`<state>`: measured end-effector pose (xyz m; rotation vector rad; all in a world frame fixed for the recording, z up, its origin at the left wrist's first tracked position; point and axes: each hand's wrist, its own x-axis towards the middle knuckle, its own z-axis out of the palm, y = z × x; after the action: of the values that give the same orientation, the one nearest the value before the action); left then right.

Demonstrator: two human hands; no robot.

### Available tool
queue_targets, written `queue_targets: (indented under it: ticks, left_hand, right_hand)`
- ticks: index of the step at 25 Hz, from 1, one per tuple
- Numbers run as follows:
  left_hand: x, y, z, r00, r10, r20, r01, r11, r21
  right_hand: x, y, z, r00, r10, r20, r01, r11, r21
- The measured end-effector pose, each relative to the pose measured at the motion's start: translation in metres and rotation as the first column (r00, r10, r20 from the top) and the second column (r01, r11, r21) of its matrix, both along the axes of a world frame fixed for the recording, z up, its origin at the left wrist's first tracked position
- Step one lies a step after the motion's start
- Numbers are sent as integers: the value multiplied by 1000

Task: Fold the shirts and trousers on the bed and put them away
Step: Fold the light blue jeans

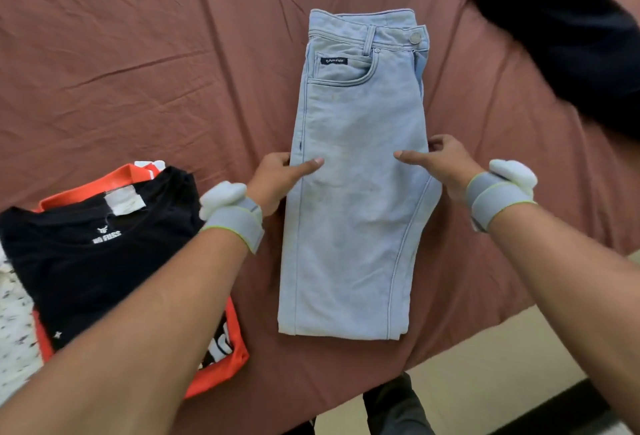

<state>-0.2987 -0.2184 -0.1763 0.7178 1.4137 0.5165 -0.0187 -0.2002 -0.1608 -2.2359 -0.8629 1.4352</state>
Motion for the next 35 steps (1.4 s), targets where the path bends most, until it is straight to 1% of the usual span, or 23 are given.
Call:
queue_targets:
  ticks: [3, 5, 7, 10, 12, 15, 19, 22, 25, 28, 30, 32, 34, 35]
  left_hand:
    - [0, 20, 0, 989, -69, 130, 83, 991, -103]
    - [2, 23, 0, 985, -80, 152, 102, 984, -145]
    - [4, 20, 1, 985, -71, 154, 95, 983, -157]
    - [4, 15, 4, 986, -23, 168, 51, 986, -161]
    - [4, 14, 12, 987, -23, 162, 43, 992, -120]
    - [3, 22, 35, 985, -20, 169, 20, 1000, 0]
    - [8, 59, 79, 980, 11, 199, -47, 983, 176]
    - [11, 103, 126, 979, 15, 202, -79, 946, 314]
    - [16, 146, 170, 977, 5, 211, -95, 904, 417]
    - [12, 164, 209, 971, 0, 241, -125, 855, 503]
    - [7, 156, 218, 965, 9, 262, -148, 843, 517]
    - [1, 124, 199, 969, 38, 244, -150, 876, 458]
    - [-3, 75, 156, 988, 67, 139, -110, 939, 327]
    - [-6, 47, 130, 996, 41, 83, -60, 971, 233]
  right_hand:
    - [0, 2, -3, 981, 16, -194, -41, 991, -129]
    - [0, -5, 3, 956, -2, -292, -52, 983, -178]
    - [2, -12, 7, 943, -11, -333, -51, 983, -177]
    - [2, -19, 6, 921, -71, -382, 7, 986, -165]
    - [2, -20, 9, 904, -100, -416, 42, 988, -148]
    - [2, -12, 27, 883, -107, -456, 106, 994, -27]
    - [0, 24, 72, 899, -111, -424, 218, 953, 211]
    - [-8, 64, 118, 893, -115, -434, 296, 877, 377]
    - [-16, 102, 159, 886, -114, -449, 363, 773, 520]
    - [-15, 118, 191, 888, -36, -458, 362, 669, 649]
    - [-13, 113, 196, 902, 27, -430, 319, 628, 710]
    - [-14, 85, 179, 929, 61, -364, 245, 635, 732]
    - [-14, 40, 140, 953, 64, -295, 169, 697, 697]
    - [-15, 11, 115, 960, 64, -272, 134, 749, 649]
